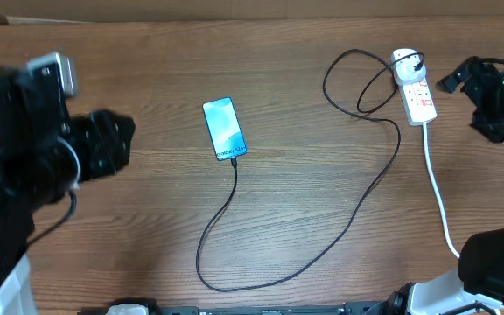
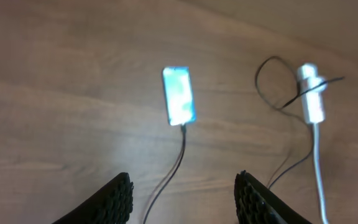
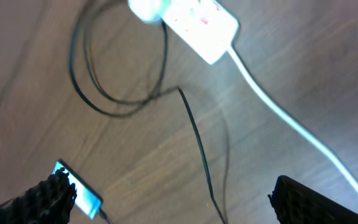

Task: Plug charger to phone and switch on socket
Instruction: 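Open both grippers and move the right gripper to the white power strip, then lower the right gripper onto the power strip's orange switch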

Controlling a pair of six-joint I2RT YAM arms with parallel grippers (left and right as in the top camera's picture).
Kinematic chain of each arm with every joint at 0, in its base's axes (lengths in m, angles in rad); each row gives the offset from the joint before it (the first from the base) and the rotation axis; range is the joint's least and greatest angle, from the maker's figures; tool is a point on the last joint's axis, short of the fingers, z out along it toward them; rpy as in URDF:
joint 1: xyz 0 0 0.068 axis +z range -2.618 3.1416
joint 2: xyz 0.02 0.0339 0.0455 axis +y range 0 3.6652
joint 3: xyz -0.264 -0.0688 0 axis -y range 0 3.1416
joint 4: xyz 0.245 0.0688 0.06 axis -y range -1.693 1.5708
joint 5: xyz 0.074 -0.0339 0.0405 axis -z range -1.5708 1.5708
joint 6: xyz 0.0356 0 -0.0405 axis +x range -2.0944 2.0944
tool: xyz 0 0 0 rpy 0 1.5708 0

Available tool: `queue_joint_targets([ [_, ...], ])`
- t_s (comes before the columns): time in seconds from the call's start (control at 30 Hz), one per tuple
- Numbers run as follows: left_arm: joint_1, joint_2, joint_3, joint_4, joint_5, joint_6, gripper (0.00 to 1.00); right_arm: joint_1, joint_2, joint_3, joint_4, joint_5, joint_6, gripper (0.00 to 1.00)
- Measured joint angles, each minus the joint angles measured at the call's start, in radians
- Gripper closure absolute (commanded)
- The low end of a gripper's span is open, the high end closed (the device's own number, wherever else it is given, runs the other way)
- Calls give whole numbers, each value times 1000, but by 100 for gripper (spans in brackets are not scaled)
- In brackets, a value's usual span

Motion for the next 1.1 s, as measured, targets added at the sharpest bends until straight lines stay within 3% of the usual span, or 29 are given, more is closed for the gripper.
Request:
queue_joint_targets([
  [0.23, 0, -53, -291, 7, -29, -35, 42, 0, 0, 0, 161, 58, 0, 0],
  [0.27, 0, -44, -333, 17, -32, -38, 25, 0, 0, 0, 180, 73, 0, 0],
  [0.3, 0, -36, -361, 24, -33, -40, 1, 0, 0, 0, 196, 92, 1, 0],
  [0.67, 0, 111, -460, 52, -37, -58, 0, 0, 180, 0, 365, 323, -1, 0],
  [1.1, 0, 317, -468, 12, -45, -32, 1, 0, 385, 0, 579, 360, -78, 0],
])
